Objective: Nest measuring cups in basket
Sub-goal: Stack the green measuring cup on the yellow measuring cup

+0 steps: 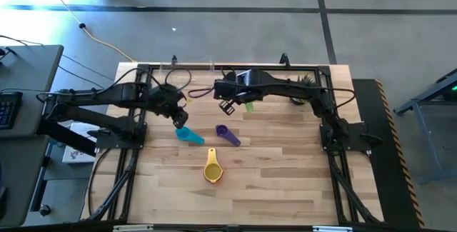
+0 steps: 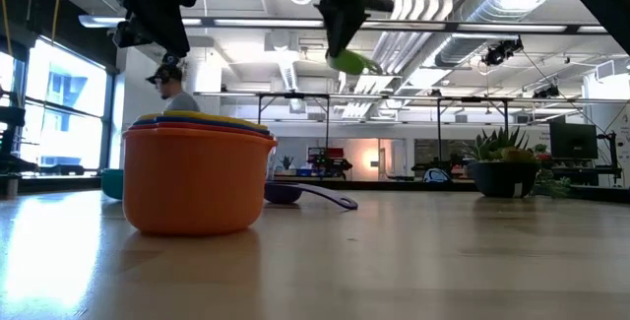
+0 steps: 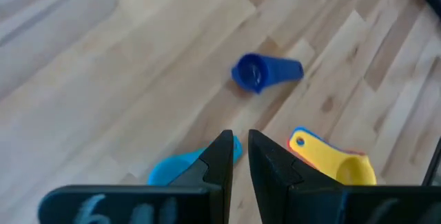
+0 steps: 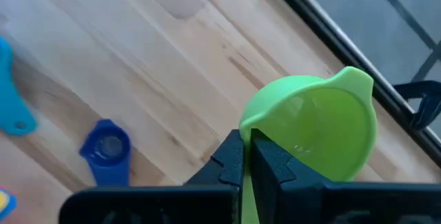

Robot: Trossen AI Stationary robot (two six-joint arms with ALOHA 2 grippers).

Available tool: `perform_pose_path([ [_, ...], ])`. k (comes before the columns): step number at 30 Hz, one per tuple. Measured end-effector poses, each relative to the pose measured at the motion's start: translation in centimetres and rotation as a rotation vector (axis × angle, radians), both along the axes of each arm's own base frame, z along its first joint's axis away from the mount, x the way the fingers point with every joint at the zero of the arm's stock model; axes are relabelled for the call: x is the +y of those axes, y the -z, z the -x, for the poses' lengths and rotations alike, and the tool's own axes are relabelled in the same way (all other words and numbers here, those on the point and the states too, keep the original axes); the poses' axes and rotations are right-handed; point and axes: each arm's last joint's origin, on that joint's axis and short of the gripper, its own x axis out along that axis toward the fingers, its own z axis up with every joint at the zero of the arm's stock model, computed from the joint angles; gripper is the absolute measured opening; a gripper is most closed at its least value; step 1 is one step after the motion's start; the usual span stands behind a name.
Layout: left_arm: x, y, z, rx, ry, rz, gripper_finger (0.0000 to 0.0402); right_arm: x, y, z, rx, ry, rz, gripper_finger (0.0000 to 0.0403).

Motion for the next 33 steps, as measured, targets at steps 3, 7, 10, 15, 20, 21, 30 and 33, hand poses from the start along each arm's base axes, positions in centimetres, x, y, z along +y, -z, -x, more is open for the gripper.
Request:
perform_pose_path([
  [3,-0.7,0.6,-0.7,0.033,0.027,0.011,0.0035,1.1,-0.7,0.5,-0.045,0.002,0.016,0.0000],
  [7,-1.6,1.7,-1.8,0.091,0.055,0.026,0.0035,2.3,-1.3,1.1,-0.054,0.013,0.014,0.0000],
  [10,-2.3,2.6,-2.7,0.136,0.071,0.038,0.0035,3.0,-1.2,1.0,-0.051,-0.004,0.013,0.0000],
  [15,-3.5,4.3,-4.1,0.216,0.097,0.050,0.0035,4.1,-1.2,1.0,-0.065,-0.003,0.008,0.0000],
  [20,-4.6,5.9,-5.2,0.281,0.129,0.048,0.0035,4.9,-1.2,1.1,-0.061,0.000,0.009,0.0000],
  [21,-4.8,6.1,-5.4,0.285,0.131,0.050,0.0035,5.0,-1.2,1.1,-0.062,-0.002,0.009,0.0000],
  [30,-6.9,7.7,-7.2,0.251,0.171,0.060,0.0035,5.4,-1.1,1.4,-0.060,0.049,0.001,0.0000],
  [33,-7.6,8.2,-7.6,0.255,0.189,0.060,0.0035,5.4,-1.1,1.5,-0.065,0.072,0.014,0.0000],
])
